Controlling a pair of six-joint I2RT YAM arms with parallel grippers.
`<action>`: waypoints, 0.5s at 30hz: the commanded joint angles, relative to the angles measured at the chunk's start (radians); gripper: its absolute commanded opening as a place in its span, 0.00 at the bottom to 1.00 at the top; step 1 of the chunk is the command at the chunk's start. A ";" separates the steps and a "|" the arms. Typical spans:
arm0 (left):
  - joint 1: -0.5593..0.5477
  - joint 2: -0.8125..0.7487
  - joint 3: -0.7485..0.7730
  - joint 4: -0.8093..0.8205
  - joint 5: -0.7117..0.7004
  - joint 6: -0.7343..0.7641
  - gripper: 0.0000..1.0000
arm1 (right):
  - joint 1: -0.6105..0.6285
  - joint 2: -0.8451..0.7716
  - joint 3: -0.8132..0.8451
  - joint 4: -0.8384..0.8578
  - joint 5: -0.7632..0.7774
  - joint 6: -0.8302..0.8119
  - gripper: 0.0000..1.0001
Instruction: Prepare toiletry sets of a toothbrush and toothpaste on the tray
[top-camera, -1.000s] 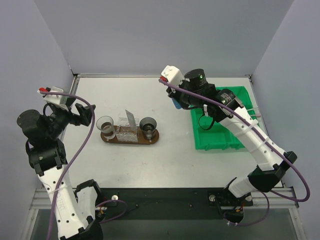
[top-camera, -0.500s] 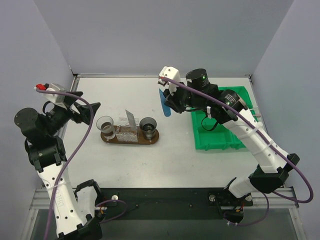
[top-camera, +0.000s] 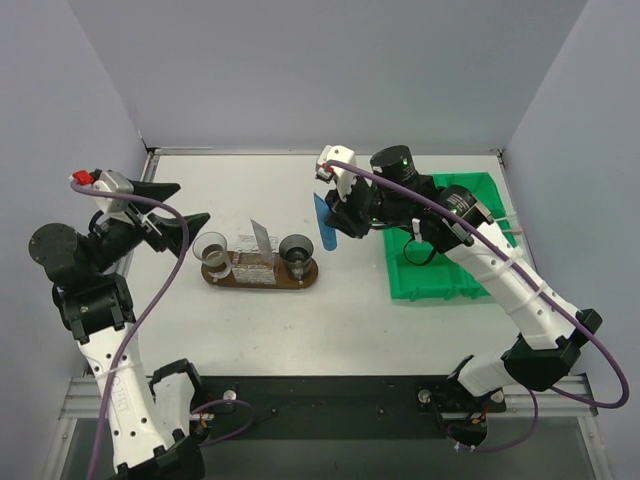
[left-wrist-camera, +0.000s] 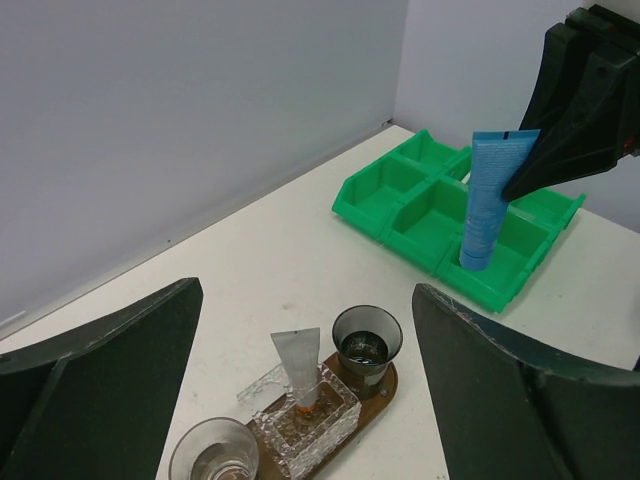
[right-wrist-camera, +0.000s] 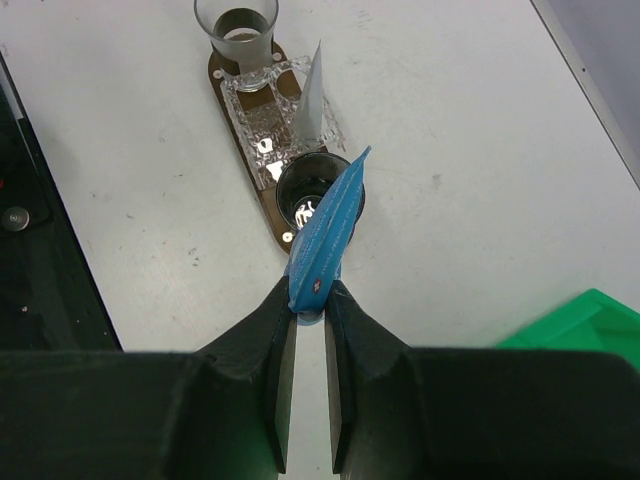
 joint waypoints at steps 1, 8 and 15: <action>-0.006 0.037 0.029 0.061 0.066 -0.059 0.97 | 0.007 -0.060 -0.006 0.053 -0.051 0.013 0.00; -0.042 0.081 0.123 -0.002 0.121 -0.003 0.97 | 0.030 -0.053 0.017 0.025 -0.099 0.000 0.00; -0.121 0.137 0.183 -0.082 0.211 0.108 0.97 | 0.061 -0.019 0.062 -0.031 -0.160 -0.071 0.00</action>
